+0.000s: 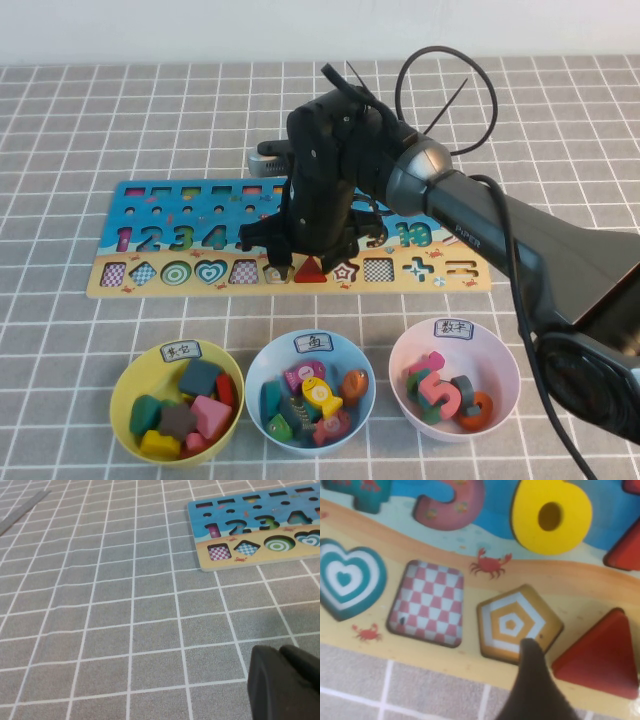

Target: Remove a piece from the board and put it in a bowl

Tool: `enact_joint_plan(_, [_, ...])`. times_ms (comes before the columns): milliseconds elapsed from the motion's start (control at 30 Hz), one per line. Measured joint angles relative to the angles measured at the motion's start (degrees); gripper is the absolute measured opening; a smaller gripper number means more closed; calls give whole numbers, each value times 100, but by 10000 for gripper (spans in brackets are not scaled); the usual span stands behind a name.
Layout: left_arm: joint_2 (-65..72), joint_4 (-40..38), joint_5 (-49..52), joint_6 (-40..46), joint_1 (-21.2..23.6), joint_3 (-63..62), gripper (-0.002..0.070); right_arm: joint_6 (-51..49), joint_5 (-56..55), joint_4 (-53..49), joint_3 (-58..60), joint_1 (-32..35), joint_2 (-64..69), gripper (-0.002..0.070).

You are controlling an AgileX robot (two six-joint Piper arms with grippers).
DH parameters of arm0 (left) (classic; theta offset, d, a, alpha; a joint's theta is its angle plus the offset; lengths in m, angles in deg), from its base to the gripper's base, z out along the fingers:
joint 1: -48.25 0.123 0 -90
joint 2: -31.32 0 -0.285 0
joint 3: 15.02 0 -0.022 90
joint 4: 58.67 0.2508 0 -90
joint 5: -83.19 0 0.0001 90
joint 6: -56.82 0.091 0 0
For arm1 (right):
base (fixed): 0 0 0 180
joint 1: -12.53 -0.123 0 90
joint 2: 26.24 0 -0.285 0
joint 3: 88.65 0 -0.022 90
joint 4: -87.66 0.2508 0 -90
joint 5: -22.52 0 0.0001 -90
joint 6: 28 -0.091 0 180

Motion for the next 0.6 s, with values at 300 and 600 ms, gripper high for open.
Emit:
enact_joint_plan(300, [0, 0, 0, 0, 0, 0, -4, 100, -4, -43, -10, 0, 36, 393])
enact_joint_plan(600, [0, 0, 0, 0, 0, 0, -4, 125, -4, -43, -10, 0, 36, 393])
